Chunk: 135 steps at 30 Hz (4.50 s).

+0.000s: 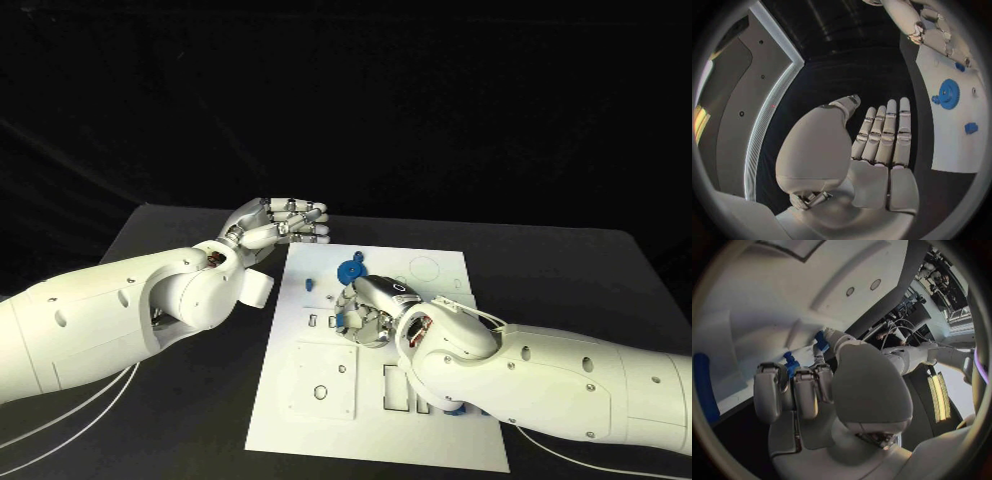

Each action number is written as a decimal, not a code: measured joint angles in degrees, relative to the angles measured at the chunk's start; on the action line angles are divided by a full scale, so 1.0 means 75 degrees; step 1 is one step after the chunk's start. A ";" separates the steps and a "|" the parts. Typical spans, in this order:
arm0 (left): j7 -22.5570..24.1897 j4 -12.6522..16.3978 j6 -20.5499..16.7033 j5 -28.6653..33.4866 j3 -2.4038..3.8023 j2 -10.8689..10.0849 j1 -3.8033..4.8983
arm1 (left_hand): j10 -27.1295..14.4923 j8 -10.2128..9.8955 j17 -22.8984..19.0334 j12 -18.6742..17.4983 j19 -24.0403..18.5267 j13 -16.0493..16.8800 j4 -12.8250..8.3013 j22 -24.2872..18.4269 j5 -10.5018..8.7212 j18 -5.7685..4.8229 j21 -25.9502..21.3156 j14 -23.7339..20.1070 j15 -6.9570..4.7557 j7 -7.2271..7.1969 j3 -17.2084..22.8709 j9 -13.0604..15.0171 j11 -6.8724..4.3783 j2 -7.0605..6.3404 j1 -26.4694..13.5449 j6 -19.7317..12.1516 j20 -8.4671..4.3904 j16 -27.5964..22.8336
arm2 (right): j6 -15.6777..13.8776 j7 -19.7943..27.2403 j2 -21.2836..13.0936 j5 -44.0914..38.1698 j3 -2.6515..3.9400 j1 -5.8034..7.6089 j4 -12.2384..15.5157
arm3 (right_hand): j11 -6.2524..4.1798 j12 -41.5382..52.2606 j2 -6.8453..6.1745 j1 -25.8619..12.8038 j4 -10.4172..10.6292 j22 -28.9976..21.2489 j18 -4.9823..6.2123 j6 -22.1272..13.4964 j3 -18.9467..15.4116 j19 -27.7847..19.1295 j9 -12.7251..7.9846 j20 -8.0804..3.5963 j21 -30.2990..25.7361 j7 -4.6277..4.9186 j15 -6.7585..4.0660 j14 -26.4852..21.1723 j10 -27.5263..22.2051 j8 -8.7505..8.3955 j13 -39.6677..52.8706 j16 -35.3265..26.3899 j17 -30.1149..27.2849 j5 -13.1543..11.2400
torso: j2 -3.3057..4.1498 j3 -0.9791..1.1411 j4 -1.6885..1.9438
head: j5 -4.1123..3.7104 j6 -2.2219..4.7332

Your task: Assemble the parts on the task board

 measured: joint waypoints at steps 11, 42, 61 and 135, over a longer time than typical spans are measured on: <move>-0.0008 -0.0006 0.0010 -0.0004 0.0000 -0.0009 0.0000 | 0.0000 0.0000 -0.0001 0.0000 0.0000 0.0000 0.0000 0.0000 0.0000 0.0000 0.0000 0.0000 0.0000 0.0000 0.0000 0.0000 0.0000 0.0000 0.0000 0.0000 0.0000 0.0000 | -0.0020 0.0026 -0.0001 -0.0118 0.0000 -0.0001 0.0015 | 0.0095 -0.0226 -0.0160 -0.0159 0.0090 -0.0001 0.0001 -0.0260 -0.0311 -0.0001 -0.0096 0.0060 -0.0126 0.0089 0.0089 -0.0023 -0.0259 -0.0134 -0.0001 0.0000 -0.0001 0.0000 | 0.0000 0.0000 -0.0006 | -0.0017 0.0010; -0.2910 0.0193 0.0455 -0.3014 0.0007 -0.0168 0.0109 | 0.0898 0.3902 0.8144 0.7162 0.2585 0.5049 0.0831 0.6374 0.0001 -0.0352 0.7325 0.3770 -0.1311 -0.0809 -0.1154 0.2276 -0.1241 0.0376 -0.1448 -0.0479 -0.1323 0.9401 | -0.0968 0.2520 -0.2724 0.3260 0.0011 0.1117 0.1257 | 0.0161 -0.0287 0.0685 0.0444 0.0597 -0.0004 0.0002 -0.0267 -0.2879 -0.0262 -0.0232 0.0205 -0.0860 0.0079 0.0211 -0.0008 -0.0464 -0.0247 0.0005 -0.0118 -0.0004 0.0060 | -0.0140 0.0073 -0.0042 | 0.0133 -0.0082; -0.6470 -0.0413 0.2574 -0.5746 -0.0179 0.0960 0.0636 | 0.1423 0.4871 0.8172 0.8442 0.3019 0.6354 0.0852 0.7506 0.0001 -0.0475 0.8047 0.3768 -0.1450 -0.0979 -0.1427 0.2924 -0.1394 0.0631 -0.2251 -0.0650 -0.1431 0.9592 | -0.0969 0.2387 -0.3078 0.3937 0.0009 0.1227 0.0941 | 0.0132 -0.0286 0.0685 0.0445 0.0597 0.0002 0.0002 -0.0264 -0.2878 -0.0262 -0.0233 0.0206 -0.0860 0.0074 0.0211 -0.0008 -0.0433 -0.0249 0.0003 -0.0118 -0.0005 0.0060 | -0.0292 0.0163 -0.0014 | 0.0184 -0.0240; -0.7141 -0.1149 0.4127 -0.6631 -0.0395 0.1993 0.0702 | 0.1214 0.5088 0.8168 0.8434 0.3017 0.6215 0.0822 0.7545 0.0006 -0.0472 0.8077 0.3768 -0.1448 -0.1038 -0.1496 0.3147 -0.1379 0.0856 -0.2158 -0.0793 -0.1431 0.9591 | -0.1019 0.1773 -0.3002 0.3925 0.0006 0.1229 0.0795 | 0.0133 -0.0286 0.0684 0.0445 0.0598 -0.0004 0.0002 -0.0265 -0.2879 -0.0288 -0.0232 0.0178 -0.0894 0.0074 0.0210 -0.0009 -0.0433 -0.0222 -0.0001 -0.0118 -0.0003 0.0059 | -0.0272 0.0149 -0.0015 | 0.0243 -0.0428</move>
